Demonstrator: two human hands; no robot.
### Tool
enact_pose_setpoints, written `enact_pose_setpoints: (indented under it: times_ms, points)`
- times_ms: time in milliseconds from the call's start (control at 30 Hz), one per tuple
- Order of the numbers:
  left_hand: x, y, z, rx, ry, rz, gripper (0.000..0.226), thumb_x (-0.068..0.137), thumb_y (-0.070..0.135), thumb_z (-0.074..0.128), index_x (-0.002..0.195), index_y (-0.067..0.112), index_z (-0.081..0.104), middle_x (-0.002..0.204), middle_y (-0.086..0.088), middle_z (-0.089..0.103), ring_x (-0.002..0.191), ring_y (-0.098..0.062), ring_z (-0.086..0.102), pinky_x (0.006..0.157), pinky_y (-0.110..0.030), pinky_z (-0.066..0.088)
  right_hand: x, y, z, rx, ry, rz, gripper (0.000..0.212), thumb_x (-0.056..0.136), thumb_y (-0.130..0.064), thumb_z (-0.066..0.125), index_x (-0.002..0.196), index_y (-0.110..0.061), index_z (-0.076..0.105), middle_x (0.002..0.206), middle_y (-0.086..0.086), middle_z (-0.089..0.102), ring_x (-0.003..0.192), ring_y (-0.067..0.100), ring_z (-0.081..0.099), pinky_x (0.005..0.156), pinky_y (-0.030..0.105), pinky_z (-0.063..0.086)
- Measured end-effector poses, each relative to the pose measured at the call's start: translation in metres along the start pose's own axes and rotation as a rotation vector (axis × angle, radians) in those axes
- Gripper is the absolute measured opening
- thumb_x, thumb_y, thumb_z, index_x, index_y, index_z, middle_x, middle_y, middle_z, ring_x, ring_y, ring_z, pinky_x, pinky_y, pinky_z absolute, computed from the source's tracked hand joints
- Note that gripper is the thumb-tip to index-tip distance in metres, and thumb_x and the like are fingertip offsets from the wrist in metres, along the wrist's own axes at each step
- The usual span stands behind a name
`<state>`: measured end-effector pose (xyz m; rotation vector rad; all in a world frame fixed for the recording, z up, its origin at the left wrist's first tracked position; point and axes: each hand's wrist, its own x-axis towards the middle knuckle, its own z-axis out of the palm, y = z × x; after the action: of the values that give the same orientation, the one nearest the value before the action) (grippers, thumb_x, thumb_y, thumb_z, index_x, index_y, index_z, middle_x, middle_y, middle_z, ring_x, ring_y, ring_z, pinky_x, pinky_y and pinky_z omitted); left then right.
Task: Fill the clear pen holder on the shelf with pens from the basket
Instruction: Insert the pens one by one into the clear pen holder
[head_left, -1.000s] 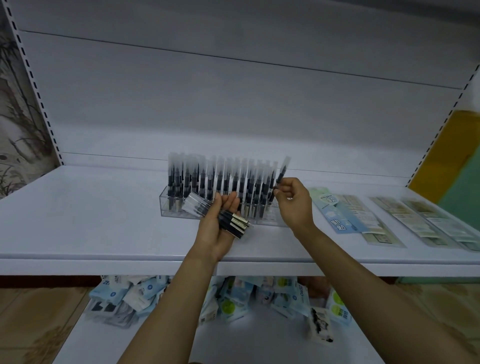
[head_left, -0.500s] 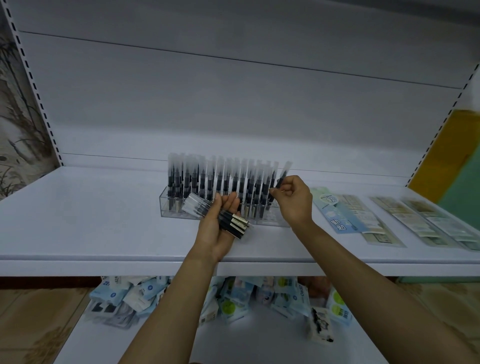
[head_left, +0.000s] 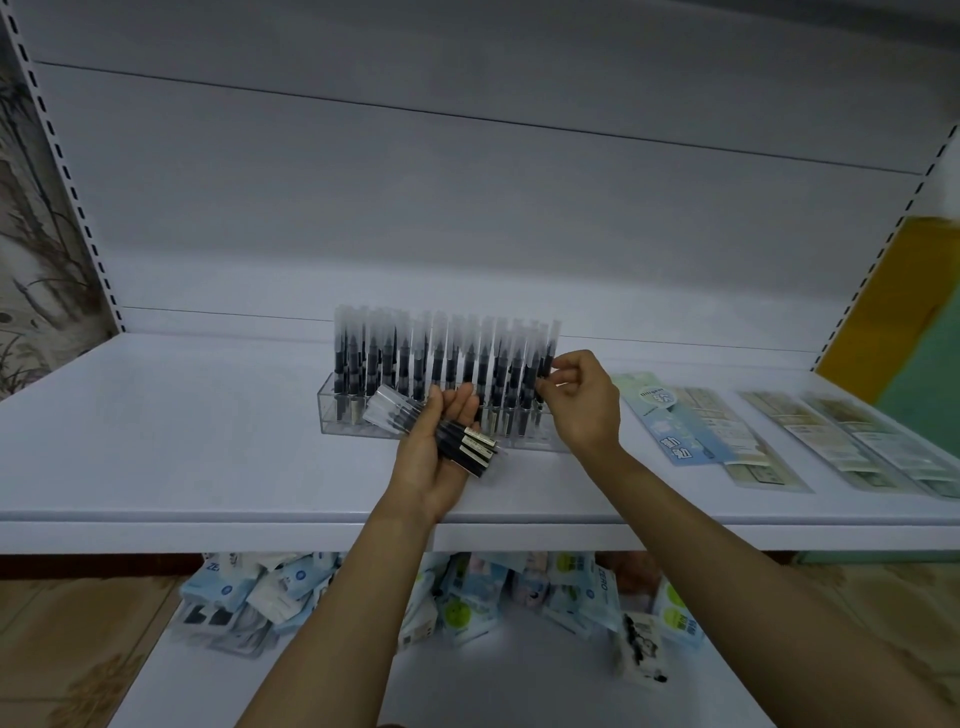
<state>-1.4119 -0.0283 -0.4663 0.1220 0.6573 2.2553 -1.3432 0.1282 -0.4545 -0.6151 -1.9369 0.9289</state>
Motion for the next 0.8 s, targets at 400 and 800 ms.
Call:
enact_pose_setpoints:
  times_ms: [400, 800]
  points:
    - [-0.002, 0.0, 0.001, 0.001, -0.003, 0.006, 0.02, 0.097, 0.03, 0.05, 0.092, 0.014, 0.061, 0.101, -0.003, 0.07, 0.096, -0.012, 0.065, 0.084, -0.028, 0.048, -0.005, 0.008, 0.001, 0.021, 0.011, -0.049, 0.014, 0.081, -0.011, 0.071, 0.091, -0.012, 0.061, 0.069, -0.01, 0.056, 0.063, 0.003, 0.053, 0.064, 0.016, 0.045]
    - [0.0, 0.0, -0.001, -0.009, 0.001, -0.004, 0.018, 0.096, 0.03, 0.052, 0.092, 0.014, 0.061, 0.094, -0.002, 0.074, 0.093, -0.012, 0.066, 0.084, -0.029, 0.049, -0.012, 0.005, -0.005, 0.103, 0.068, -0.107, 0.018, 0.08, -0.005, 0.072, 0.088, -0.01, 0.057, 0.08, 0.0, 0.059, 0.07, 0.01, 0.054, 0.066, 0.01, 0.046]
